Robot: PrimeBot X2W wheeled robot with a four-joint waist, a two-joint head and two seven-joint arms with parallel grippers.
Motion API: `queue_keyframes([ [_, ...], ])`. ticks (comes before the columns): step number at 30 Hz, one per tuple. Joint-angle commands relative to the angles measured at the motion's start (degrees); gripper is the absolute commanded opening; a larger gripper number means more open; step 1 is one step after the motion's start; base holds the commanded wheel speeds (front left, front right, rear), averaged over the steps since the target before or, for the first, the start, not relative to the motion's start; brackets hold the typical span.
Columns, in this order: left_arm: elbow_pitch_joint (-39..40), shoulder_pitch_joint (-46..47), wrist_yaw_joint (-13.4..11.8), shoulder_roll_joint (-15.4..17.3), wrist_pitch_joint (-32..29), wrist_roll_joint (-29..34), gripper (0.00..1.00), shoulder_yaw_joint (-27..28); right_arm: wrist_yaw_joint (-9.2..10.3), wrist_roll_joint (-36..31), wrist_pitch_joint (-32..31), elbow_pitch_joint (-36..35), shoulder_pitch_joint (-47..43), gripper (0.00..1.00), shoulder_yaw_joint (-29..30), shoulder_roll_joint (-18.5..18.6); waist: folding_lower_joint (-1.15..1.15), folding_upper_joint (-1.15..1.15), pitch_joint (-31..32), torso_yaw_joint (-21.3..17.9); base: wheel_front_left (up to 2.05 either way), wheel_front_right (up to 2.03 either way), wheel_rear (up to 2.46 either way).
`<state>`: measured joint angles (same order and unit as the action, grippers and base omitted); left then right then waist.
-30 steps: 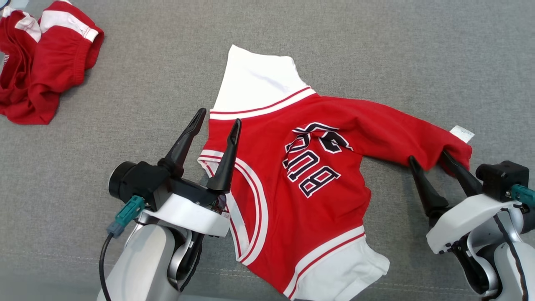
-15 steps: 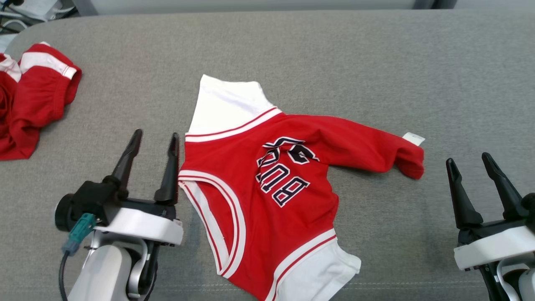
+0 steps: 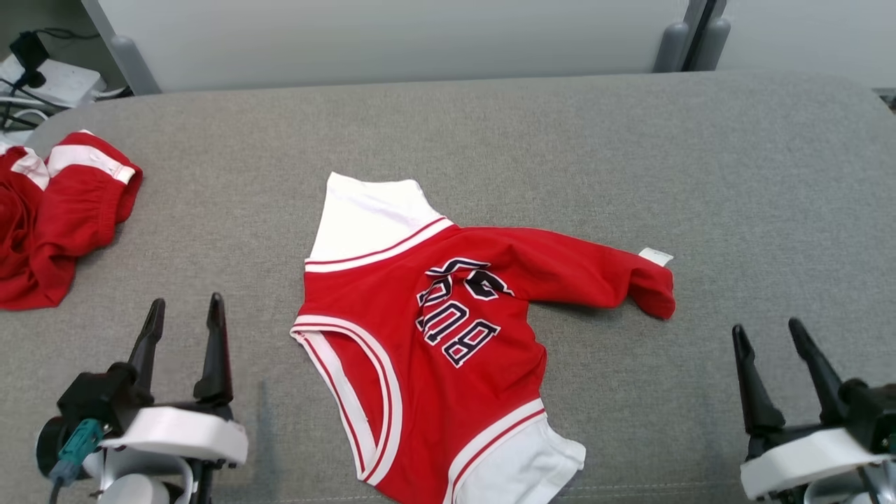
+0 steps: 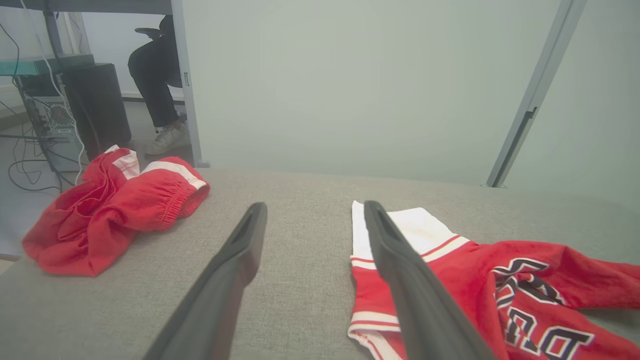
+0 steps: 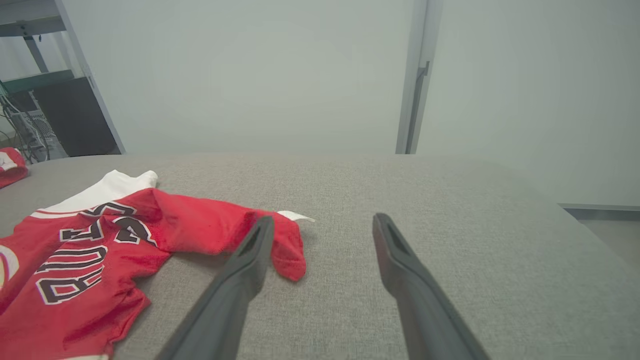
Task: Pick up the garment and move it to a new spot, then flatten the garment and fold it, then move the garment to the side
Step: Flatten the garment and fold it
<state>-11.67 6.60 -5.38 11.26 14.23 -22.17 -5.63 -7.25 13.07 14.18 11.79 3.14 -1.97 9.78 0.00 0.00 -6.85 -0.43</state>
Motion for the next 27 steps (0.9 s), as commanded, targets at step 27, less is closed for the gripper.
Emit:
queue_keyframes([
  [27,-1.12,-5.77,5.33,2.78,-0.31,0.15,1.00,3.16,-0.24,0.38,0.82,-4.97,-7.93,1.00,-1.50,-1.71,0.00,0.00,6.68,-0.71,0.00,0.00,0.00],
])
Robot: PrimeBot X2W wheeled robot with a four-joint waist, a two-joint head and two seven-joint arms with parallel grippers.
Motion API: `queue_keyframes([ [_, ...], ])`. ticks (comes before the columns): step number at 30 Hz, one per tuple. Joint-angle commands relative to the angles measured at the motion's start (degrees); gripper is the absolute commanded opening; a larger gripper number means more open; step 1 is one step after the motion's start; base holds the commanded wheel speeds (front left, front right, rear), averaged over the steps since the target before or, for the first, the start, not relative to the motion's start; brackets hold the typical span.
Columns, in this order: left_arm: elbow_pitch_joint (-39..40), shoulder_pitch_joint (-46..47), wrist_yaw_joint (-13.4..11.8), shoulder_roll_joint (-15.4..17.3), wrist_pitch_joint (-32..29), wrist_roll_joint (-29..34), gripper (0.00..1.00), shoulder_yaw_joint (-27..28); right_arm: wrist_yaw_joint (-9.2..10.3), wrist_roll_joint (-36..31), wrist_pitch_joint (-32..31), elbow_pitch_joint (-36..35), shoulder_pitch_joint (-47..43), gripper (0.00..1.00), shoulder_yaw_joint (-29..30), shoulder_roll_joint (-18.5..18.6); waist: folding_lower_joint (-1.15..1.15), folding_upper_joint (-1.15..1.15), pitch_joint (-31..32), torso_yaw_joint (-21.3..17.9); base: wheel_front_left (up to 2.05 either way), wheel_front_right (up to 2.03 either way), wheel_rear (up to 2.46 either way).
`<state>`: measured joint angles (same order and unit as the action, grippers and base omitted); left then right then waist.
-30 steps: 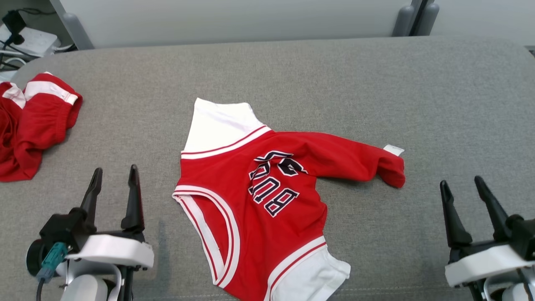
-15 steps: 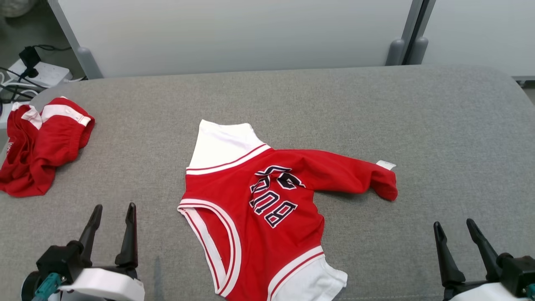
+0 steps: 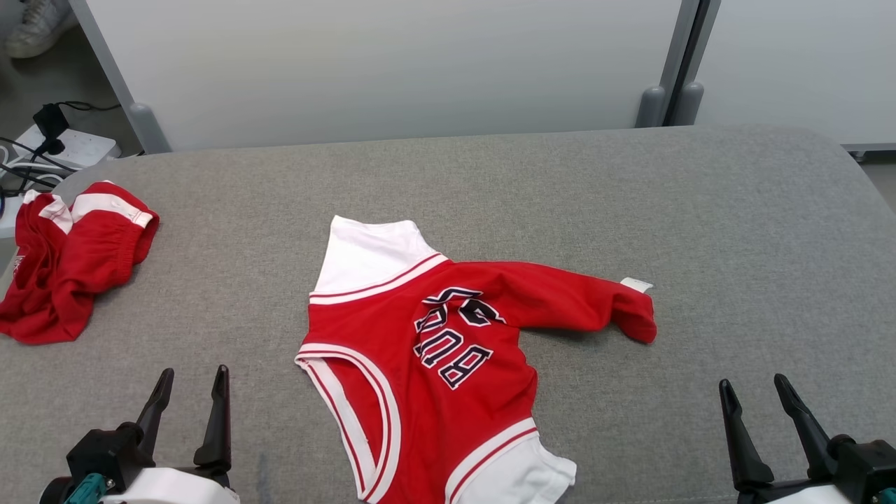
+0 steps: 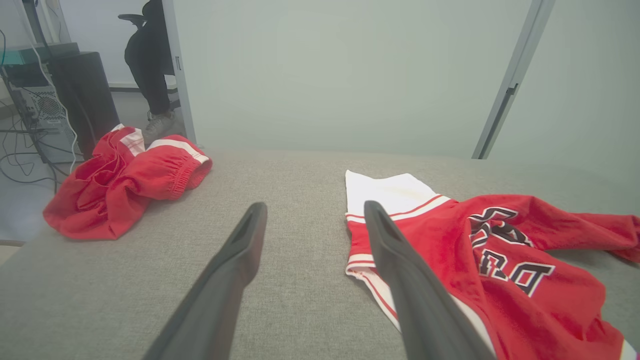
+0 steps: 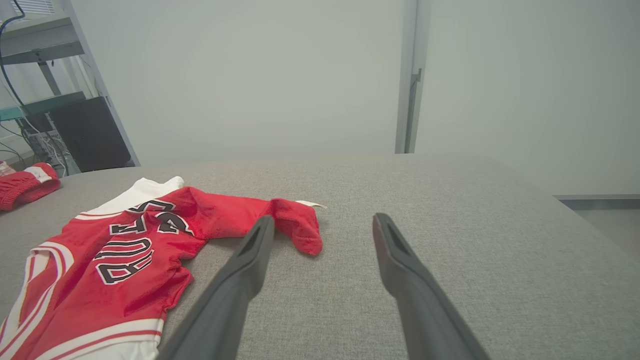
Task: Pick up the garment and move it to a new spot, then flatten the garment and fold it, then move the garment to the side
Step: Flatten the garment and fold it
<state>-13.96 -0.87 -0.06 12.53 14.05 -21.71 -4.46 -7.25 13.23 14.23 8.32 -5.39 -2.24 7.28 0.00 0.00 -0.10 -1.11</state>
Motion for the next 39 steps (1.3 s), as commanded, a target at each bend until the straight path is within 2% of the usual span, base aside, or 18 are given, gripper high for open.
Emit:
queue_keyframes([
  [1,1.22,1.78,-0.03,1.50,-0.26,-0.34,1.00,1.90,-0.24,0.29,0.76,-1.51,0.68,1.00,-1.30,0.83,0.00,0.00,-0.13,-0.04,0.00,0.00,0.00],
  [15,0.91,6.61,0.86,1.60,-2.53,-1.32,1.00,0.37,-0.24,1.75,0.76,-1.48,4.06,1.00,-2.89,1.16,0.00,0.00,-2.88,-2.52,0.00,0.00,0.00],
  [17,0.53,8.24,1.56,1.88,-3.57,-1.61,1.00,-0.10,-0.24,2.00,0.76,-1.31,5.22,1.00,-3.52,1.43,0.00,0.00,-3.49,-3.32,0.00,0.00,0.00],
  [22,-2.48,16.24,4.37,3.29,-10.59,-3.74,1.00,-1.97,-0.24,3.01,0.76,-0.05,10.18,1.00,-6.56,4.39,0.00,0.00,-6.08,-5.49,0.00,0.00,0.00],
  [26,-5.99,23.76,6.33,4.93,-16.66,-5.86,1.00,-4.16,-0.24,4.43,0.57,3.05,15.15,1.00,-11.66,7.70,0.00,0.00,-9.16,-6.76,0.00,0.00,0.00],
  [30,-10.68,32.08,7.19,6.60,-22.44,-8.31,1.00,-6.36,-0.24,6.36,0.10,7.12,21.93,1.00,-17.68,10.61,0.00,0.00,-12.59,-7.96,0.00,0.00,0.00],
  [39,-20.33,45.99,7.52,10.59,-31.45,-16.07,1.00,-12.41,-0.24,11.13,-0.25,18.43,36.21,1.00,-31.84,12.31,0.00,0.00,-19.29,-10.66,0.00,0.00,0.00],
])
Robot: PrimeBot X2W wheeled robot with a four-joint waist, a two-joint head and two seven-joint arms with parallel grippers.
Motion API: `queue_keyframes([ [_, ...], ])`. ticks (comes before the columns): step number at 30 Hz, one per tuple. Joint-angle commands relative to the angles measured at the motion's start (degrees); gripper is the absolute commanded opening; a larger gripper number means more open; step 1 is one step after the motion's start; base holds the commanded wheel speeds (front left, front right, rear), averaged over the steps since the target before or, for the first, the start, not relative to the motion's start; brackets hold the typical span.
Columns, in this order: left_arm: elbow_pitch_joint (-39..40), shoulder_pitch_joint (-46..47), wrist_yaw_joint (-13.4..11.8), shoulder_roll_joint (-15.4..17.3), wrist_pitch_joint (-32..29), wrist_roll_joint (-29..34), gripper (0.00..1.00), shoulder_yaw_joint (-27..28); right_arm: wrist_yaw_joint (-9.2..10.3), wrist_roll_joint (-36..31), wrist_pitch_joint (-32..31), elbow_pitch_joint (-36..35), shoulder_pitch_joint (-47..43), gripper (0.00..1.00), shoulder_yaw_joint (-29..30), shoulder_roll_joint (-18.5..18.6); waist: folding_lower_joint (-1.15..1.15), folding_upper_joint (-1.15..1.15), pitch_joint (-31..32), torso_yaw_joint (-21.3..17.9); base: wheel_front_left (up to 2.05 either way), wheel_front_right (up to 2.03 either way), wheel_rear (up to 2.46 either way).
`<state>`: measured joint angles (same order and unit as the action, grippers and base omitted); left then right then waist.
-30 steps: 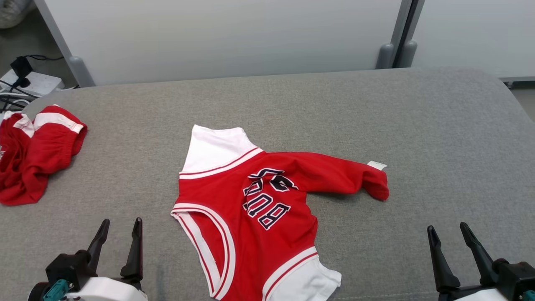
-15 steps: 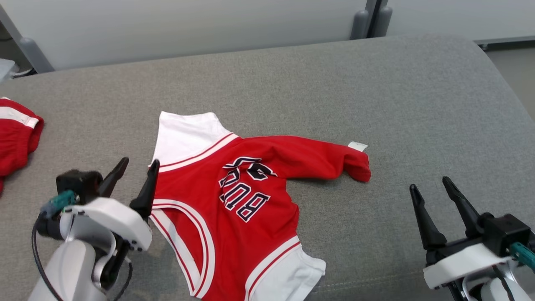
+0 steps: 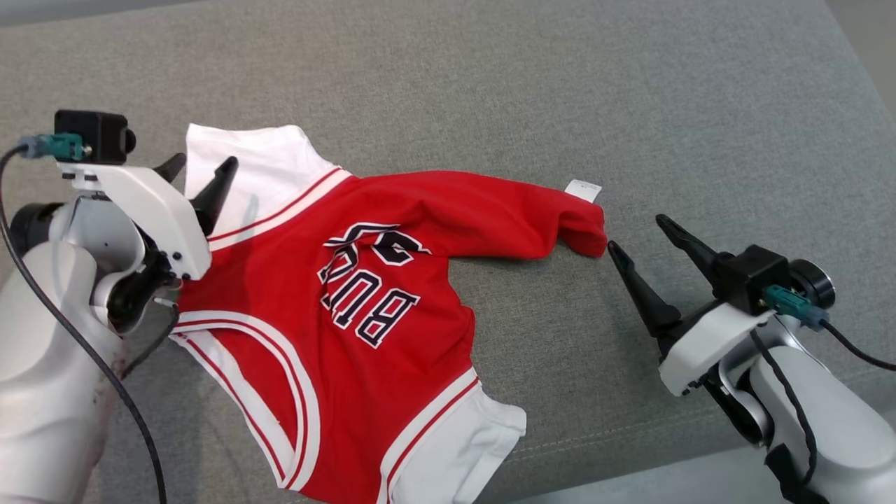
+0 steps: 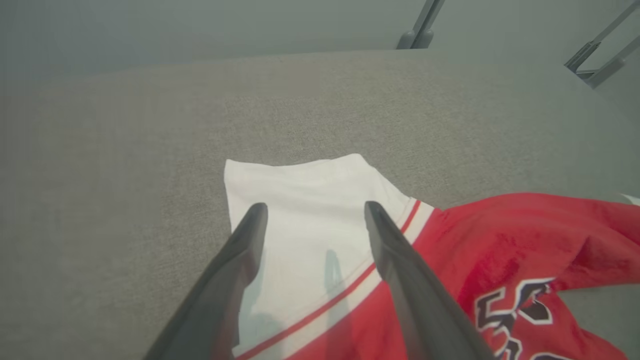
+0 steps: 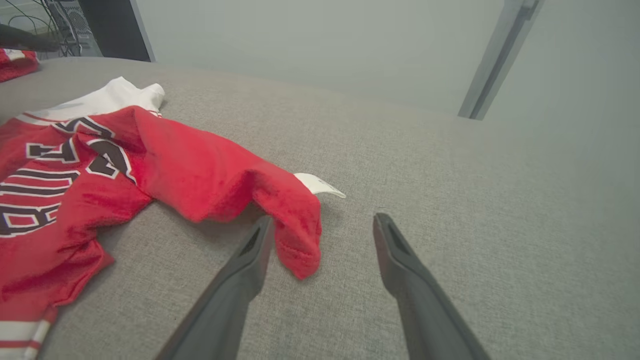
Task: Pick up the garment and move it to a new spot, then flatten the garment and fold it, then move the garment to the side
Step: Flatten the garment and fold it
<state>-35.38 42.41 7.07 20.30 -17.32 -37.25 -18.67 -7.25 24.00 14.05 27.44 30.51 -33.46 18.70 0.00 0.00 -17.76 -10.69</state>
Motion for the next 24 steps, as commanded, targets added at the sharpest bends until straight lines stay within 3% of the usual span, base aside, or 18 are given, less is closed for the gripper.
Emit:
queue_keyframes([
  [1,0.49,3.83,0.40,3.58,-1.01,-1.27,1.00,0.85,-0.24,0.88,0.01,0.39,1.68,1.00,-2.12,0.81,0.00,0.00,-2.24,-1.29,0.00,0.00,0.00],
  [14,-4.92,15.00,0.41,10.15,-4.60,-6.67,1.00,-7.59,-0.24,6.74,0.89,8.82,12.72,1.00,-15.74,-0.35,0.00,0.00,-8.21,-3.62,0.00,0.00,0.00],
  [24,-7.79,17.91,0.41,12.28,-3.98,-9.23,1.00,-12.47,-0.24,7.46,0.94,7.11,14.77,1.00,-18.57,-0.69,0.00,0.00,-9.78,-4.29,0.00,0.00,0.00],
])
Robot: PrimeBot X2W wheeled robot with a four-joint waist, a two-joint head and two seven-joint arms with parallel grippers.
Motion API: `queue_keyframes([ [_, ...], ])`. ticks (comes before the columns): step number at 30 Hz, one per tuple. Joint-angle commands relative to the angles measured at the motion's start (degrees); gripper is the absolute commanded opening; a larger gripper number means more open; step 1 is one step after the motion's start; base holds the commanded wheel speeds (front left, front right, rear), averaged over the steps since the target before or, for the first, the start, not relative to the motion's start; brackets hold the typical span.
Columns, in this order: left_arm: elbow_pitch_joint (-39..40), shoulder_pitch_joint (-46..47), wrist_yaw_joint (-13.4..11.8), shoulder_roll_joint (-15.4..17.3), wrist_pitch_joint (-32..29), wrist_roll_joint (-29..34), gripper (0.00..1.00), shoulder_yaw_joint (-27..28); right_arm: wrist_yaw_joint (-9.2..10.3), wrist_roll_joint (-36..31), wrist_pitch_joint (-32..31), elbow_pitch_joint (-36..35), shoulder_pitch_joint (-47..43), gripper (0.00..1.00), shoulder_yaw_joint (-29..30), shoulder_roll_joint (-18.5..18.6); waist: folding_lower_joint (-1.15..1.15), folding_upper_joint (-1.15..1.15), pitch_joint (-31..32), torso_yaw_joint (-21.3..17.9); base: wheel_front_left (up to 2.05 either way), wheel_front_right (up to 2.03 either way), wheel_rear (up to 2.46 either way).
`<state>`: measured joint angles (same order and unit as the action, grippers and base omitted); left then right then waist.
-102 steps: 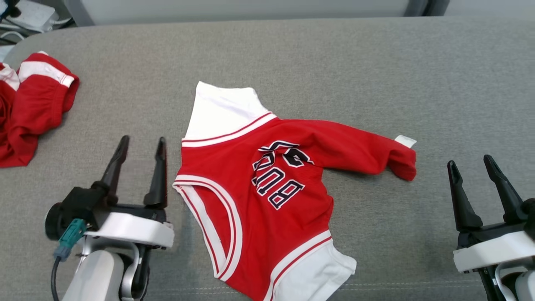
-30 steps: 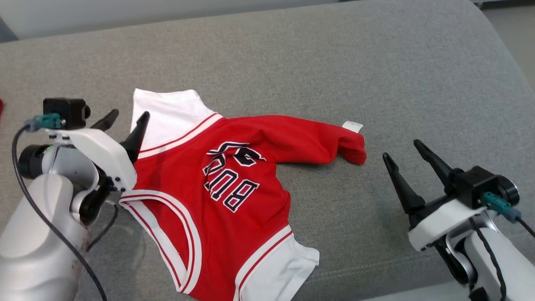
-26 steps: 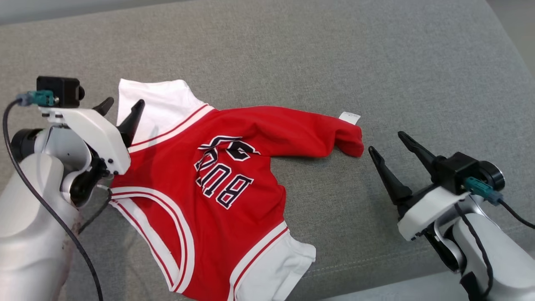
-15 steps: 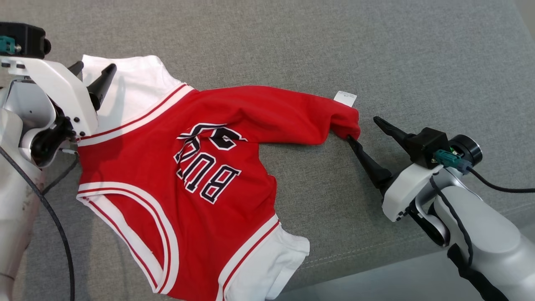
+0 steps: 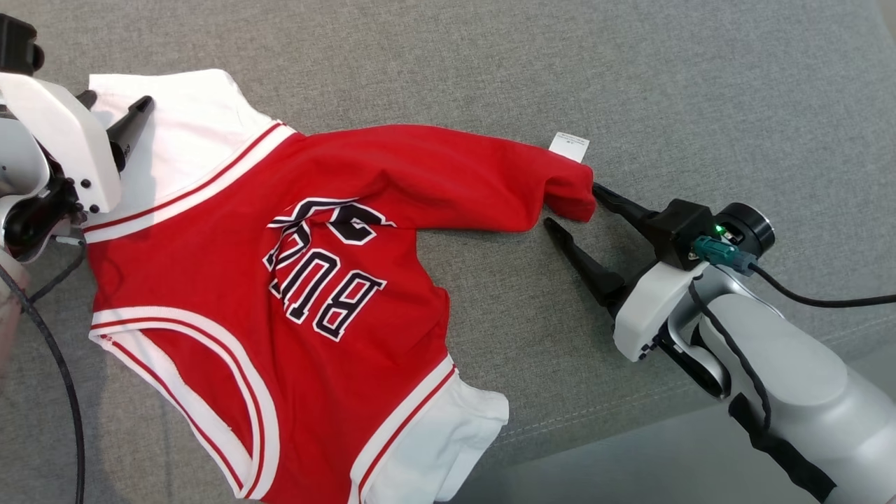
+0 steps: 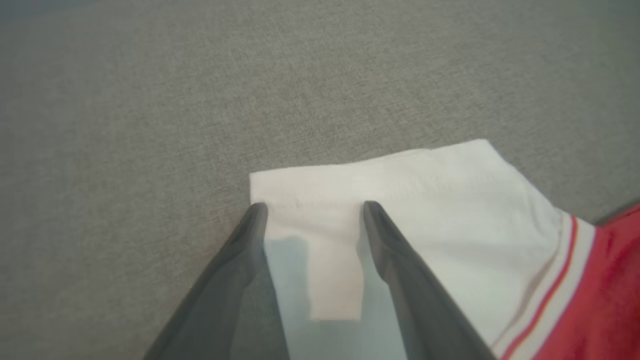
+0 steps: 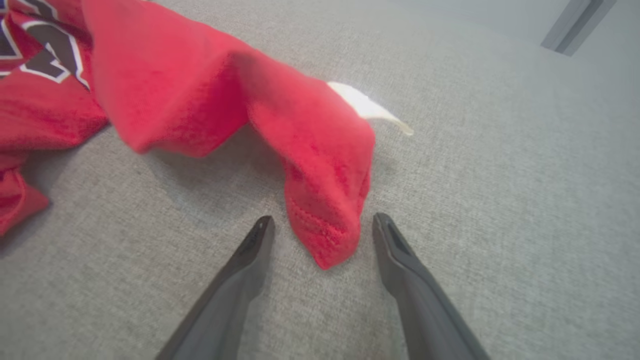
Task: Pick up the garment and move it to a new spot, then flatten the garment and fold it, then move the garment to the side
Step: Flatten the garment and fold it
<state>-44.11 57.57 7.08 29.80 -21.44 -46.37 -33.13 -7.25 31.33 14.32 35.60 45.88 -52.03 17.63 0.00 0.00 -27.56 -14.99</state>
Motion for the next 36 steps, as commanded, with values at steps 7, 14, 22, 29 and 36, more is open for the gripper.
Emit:
queue_keyframes([
  [7,-2.68,4.78,0.40,3.35,1.89,-1.02,1.00,-0.31,-0.24,-0.06,0.67,-2.36,-0.45,1.00,-0.48,0.55,0.00,0.00,-0.32,-0.37,0.00,0.00,0.00],
  [14,-3.77,5.49,0.40,2.83,1.06,-3.54,0.00,-3.05,-0.24,-0.16,0.67,-3.02,-0.69,0.00,0.31,1.03,0.00,0.00,-0.18,-0.37,0.00,0.00,0.00],
  [22,4.02,6.70,0.40,4.30,-0.78,-8.05,0.00,-6.27,-0.24,-2.00,0.67,-10.43,-5.65,0.00,6.50,7.42,0.00,0.00,0.28,2.22,0.00,0.00,0.00],
  [29,16.27,8.11,0.40,9.47,-6.08,-15.18,0.00,-4.47,-0.24,-2.55,-3.54,-23.29,-10.94,0.00,9.47,17.71,0.00,0.00,-0.11,4.22,0.00,0.00,0.00],
  [36,12.32,28.68,0.27,10.40,13.11,-6.91,0.00,2.32,-0.24,-1.18,-9.23,-11.24,26.33,0.00,10.33,15.26,0.00,0.00,3.21,0.00,0.00,0.00,0.00],
])
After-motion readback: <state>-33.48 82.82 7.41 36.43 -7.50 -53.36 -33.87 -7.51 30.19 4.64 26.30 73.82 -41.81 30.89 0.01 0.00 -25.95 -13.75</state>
